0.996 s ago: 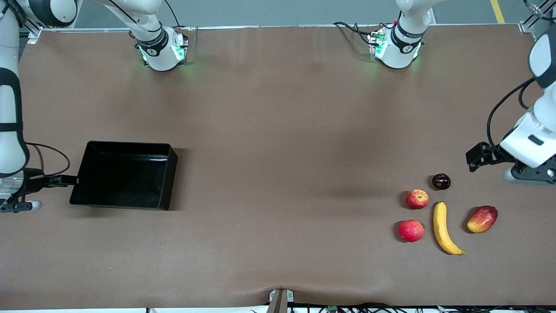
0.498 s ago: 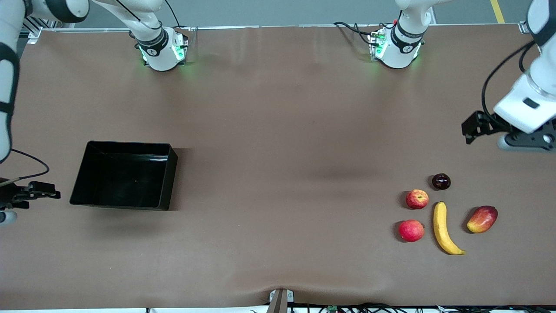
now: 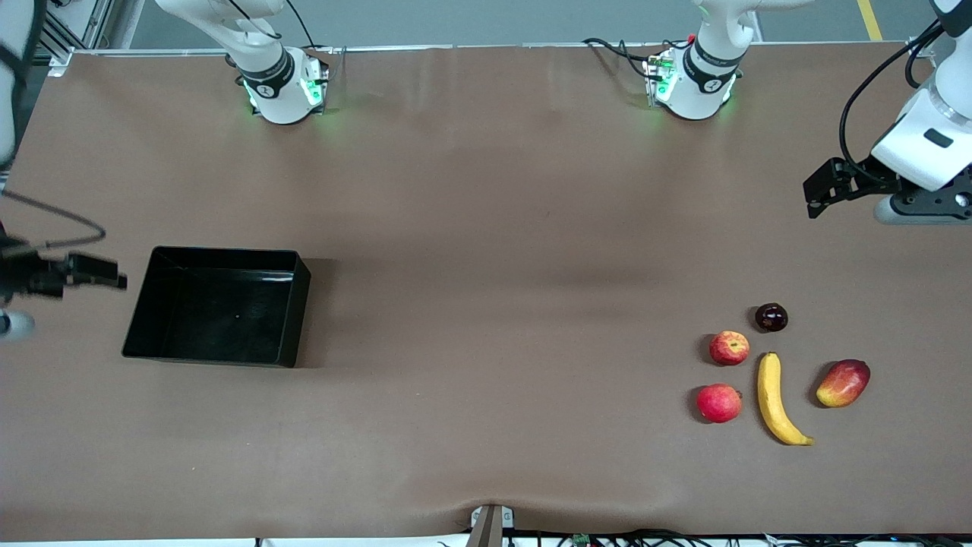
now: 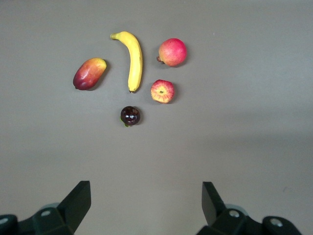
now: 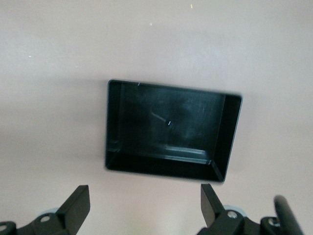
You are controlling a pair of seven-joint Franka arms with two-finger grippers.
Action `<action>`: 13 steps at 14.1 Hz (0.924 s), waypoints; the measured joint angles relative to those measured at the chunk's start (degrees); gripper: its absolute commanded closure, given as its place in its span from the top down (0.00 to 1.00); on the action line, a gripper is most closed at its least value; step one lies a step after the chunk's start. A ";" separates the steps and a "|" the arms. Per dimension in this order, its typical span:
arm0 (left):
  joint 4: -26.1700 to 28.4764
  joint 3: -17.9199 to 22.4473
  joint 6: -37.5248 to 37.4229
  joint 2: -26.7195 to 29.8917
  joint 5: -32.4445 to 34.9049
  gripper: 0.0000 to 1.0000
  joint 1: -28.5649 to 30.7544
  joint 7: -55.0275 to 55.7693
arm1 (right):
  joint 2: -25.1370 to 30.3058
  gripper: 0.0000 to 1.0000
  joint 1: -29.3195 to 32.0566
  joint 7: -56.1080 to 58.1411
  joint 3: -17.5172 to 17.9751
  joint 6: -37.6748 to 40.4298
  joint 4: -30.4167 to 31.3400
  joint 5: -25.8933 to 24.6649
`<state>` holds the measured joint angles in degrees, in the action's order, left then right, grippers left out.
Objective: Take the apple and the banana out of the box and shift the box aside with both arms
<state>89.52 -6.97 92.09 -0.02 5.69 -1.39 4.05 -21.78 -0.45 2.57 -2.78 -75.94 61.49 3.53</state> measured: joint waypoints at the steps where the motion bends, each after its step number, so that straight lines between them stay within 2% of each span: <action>1: 0.23 0.03 0.02 0.18 -0.27 1.00 -0.17 0.00 | 2.16 1.00 -0.96 -4.01 0.00 1.82 0.38 -0.01; 3: 0.61 0.02 0.15 0.20 -0.43 1.00 -0.40 0.00 | 7.04 1.00 -1.89 -7.63 0.01 2.45 3.63 -0.07; 7: 0.98 0.08 0.20 0.19 -0.45 1.00 -0.41 0.00 | 16.08 1.00 -1.77 -8.68 -0.37 0.57 14.60 -0.29; 9: 1.02 0.08 0.25 0.19 -0.45 1.00 -0.44 0.00 | 17.82 1.00 -1.64 -8.76 -0.55 -0.20 17.57 -0.46; 13: 1.06 0.08 0.31 0.19 -0.45 1.00 -0.47 0.00 | 18.58 1.00 -1.44 -8.76 -0.81 -1.07 19.43 -0.54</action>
<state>90.59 -6.89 92.40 0.16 5.24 -1.86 4.06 -3.20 -1.89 -6.18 -3.59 -77.02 80.92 2.99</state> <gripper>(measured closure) 0.000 0.000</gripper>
